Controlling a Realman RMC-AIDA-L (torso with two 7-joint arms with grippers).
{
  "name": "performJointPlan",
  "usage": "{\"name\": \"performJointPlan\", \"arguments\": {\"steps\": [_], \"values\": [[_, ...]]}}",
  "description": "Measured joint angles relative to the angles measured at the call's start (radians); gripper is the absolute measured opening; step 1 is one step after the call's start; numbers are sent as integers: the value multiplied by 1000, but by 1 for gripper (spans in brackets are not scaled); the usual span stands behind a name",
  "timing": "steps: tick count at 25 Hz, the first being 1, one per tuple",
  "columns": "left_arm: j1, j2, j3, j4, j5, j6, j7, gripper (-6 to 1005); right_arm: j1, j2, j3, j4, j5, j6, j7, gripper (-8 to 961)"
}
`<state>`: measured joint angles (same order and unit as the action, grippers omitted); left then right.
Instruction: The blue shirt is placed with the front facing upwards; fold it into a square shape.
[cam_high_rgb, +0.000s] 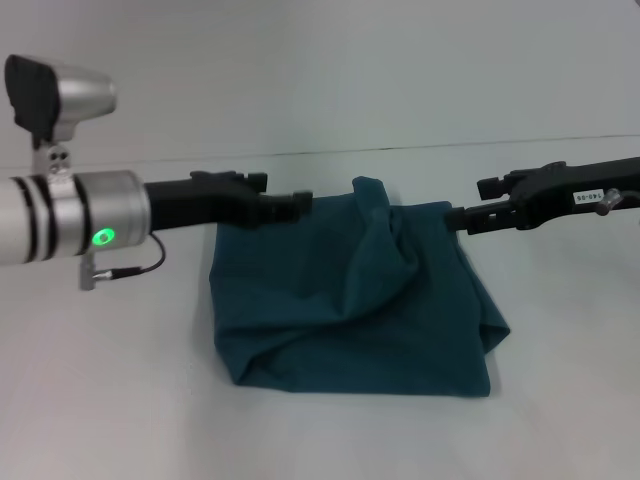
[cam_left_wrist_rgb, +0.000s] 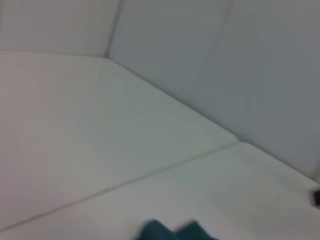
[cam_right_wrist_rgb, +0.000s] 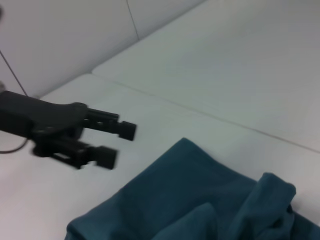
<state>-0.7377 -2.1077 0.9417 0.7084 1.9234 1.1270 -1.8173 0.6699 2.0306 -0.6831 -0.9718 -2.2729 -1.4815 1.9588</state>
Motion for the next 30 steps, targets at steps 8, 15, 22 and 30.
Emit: {"name": "performJointPlan", "arguments": {"steps": [8,15,22,30], "values": [[4,48,-205,74,189,393,95,826,36,-23,-40,-4,-48,12,110,916],[27,80,-397,131,270,783,228,825,175,-27,-100,-12,-233,20,298,915],[62,66,-400,142,269,840,231,826,293,11,-186,9,-339,26,417,916],[80,58,-409,143,265,876,228,826,342,17,-224,150,-339,114,402,916]]}}
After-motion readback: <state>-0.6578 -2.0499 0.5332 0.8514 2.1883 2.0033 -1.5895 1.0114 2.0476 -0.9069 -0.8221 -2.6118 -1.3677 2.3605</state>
